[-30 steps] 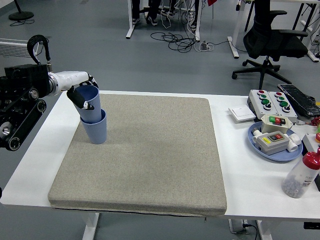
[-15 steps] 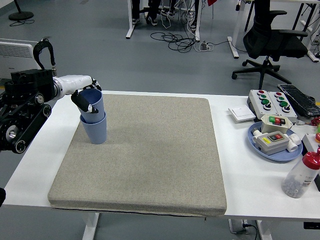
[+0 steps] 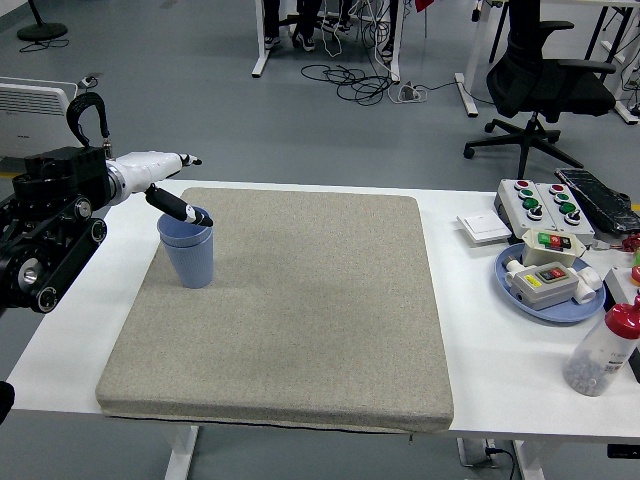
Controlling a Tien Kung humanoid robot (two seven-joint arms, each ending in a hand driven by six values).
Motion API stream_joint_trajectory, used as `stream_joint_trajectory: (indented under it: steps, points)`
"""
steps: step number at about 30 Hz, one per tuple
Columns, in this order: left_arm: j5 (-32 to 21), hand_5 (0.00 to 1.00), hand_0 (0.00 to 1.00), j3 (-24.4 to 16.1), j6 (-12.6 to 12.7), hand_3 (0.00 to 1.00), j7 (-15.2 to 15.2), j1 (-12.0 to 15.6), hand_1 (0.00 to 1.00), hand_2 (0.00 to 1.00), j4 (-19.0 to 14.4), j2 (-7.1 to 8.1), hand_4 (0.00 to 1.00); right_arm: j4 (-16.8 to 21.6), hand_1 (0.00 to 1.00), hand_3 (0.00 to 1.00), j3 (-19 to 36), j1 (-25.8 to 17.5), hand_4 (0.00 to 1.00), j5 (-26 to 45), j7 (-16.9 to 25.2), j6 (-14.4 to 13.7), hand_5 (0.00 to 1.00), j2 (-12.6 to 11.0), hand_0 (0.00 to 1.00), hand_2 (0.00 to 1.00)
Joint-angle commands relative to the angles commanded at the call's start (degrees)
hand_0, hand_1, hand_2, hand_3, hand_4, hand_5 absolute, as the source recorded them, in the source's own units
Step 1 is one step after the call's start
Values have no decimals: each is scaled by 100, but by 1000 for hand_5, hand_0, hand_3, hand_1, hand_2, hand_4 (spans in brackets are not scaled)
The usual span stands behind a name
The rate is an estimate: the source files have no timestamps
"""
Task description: Push cup pick cup insert cup
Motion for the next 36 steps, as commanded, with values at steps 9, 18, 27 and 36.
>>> stream_joint_trajectory:
  steps: [9,18,27,36]
  points:
    - [-2004,816,592,-1233,1949,591,-216,851,651,651,-1047,-73,641,0,655,580,82,24,90,-40,17,-1,536,2,721,657]
    - [-4164,904,555,-2691,3202,584,-26,2290,625,633,-2560,-561,583,0,655,580,219,57,90,-190,34,8,536,17,721,657]
    - [-6324,998,692,-3670,2577,708,-82,4149,743,749,-3549,-1143,624,0,655,580,341,88,91,-303,46,9,536,30,721,658]
    - [-7627,998,695,-4113,2468,715,-530,5006,748,762,-3579,-2040,628,0,655,580,461,31,91,-438,27,20,536,38,721,658]
